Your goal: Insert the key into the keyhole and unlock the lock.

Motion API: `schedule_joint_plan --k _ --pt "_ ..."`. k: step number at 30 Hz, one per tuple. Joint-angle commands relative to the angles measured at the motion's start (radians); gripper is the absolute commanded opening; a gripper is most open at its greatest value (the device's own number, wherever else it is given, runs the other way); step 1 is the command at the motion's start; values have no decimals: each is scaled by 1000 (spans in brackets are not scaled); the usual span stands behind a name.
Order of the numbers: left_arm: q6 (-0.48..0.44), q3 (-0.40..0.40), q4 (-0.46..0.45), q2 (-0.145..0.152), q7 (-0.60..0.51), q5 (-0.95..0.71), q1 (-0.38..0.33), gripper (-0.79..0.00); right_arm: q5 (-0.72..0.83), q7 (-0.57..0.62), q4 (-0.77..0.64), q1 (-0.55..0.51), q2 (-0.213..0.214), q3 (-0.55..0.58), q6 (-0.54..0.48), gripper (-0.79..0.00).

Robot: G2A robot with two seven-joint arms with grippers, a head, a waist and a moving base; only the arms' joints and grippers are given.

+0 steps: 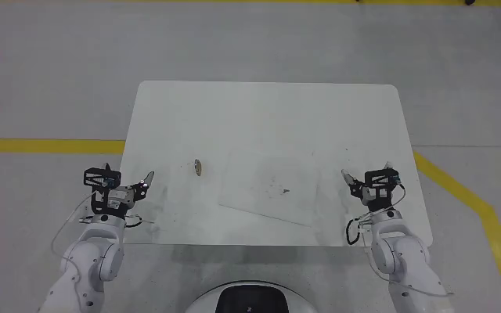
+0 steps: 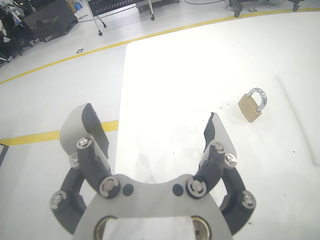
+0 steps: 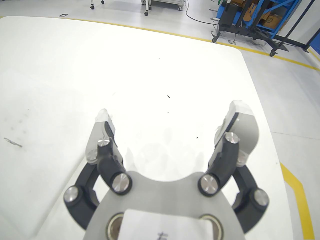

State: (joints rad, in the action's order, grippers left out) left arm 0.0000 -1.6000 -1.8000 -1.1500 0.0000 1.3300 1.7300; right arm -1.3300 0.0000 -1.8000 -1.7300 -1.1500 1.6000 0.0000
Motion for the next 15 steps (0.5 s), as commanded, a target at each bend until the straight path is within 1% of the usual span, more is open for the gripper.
schedule_joint_plan --k 1,5,8,10,11,14,15 --pt "0 0 0 0 0 0 0 -1 0 0 0 0 0 0 0 0" --pt "0 0 0 0 0 0 0 0 5 -3 -3 0 0 -3 -8 0" --pt "0 0 0 0 0 0 0 0 56 -30 -6 0 1 1 -110 0" --pt "0 0 0 0 0 0 0 0 80 -46 -18 2 6 3 -230 0" --pt "0 0 0 0 0 0 0 0 76 -62 -24 5 10 2 -310 0" --pt "0 0 0 0 0 0 0 0 85 -124 -3 24 24 -3 -602 0" --pt "0 0 0 0 0 0 0 0 50 -129 3 40 30 0 -671 0"
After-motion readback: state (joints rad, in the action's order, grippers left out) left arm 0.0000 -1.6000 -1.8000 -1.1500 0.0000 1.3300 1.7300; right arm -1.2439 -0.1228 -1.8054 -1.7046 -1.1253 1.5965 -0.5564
